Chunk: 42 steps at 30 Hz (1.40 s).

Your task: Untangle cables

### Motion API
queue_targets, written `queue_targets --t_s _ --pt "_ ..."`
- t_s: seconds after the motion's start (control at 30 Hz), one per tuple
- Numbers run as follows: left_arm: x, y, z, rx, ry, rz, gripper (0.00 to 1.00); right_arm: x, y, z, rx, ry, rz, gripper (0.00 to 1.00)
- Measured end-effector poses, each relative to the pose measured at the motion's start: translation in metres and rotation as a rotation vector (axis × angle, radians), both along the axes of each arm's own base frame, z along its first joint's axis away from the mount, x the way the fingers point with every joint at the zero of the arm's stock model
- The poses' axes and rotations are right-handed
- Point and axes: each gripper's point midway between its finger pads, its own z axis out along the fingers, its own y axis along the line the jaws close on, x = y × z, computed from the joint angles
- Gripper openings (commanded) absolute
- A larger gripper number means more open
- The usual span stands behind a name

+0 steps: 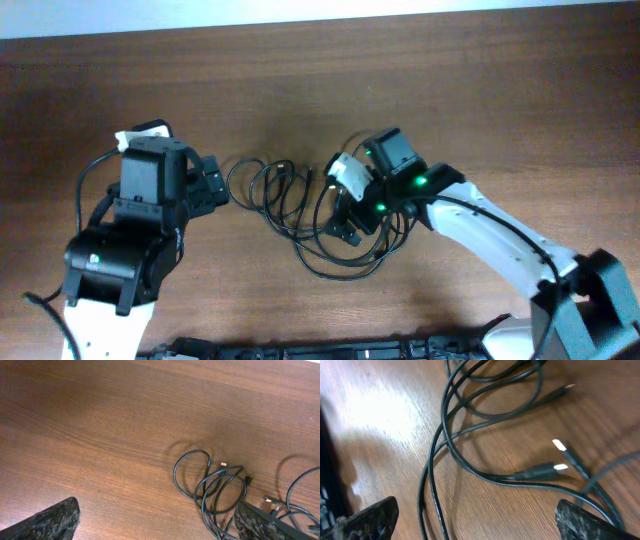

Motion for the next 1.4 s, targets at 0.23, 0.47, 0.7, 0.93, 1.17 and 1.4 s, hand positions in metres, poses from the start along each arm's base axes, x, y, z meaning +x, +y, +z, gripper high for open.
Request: queue_targets --t_s 0.23,0.47,0.7,0.93,1.17,1.4 --pt "0.008 -0.002 -0.014 0.013 0.054 0.000 0.99 -0.005 0.020 -0.030 -0.029 -0.047 0.150 0.99" --pt "0.008 -0.002 -0.014 0.014 0.057 0.000 0.99 -0.007 0.047 -0.057 -0.042 -0.146 0.303 0.83" --pt "0.007 -0.002 -0.015 0.014 0.058 0.000 0.99 0.004 0.046 -0.080 -0.095 -0.179 0.306 0.42" --pt "0.007 -0.002 -0.015 0.014 0.058 0.000 0.99 0.006 0.046 -0.082 -0.096 -0.175 0.290 0.04" --pt "0.007 -0.002 -0.015 0.014 0.061 0.000 0.99 0.016 0.023 -0.016 -0.178 -0.212 0.116 0.04" --pt "0.007 -0.002 -0.015 0.014 0.061 0.000 0.99 0.012 -0.008 0.200 0.078 -0.644 -0.107 0.04"
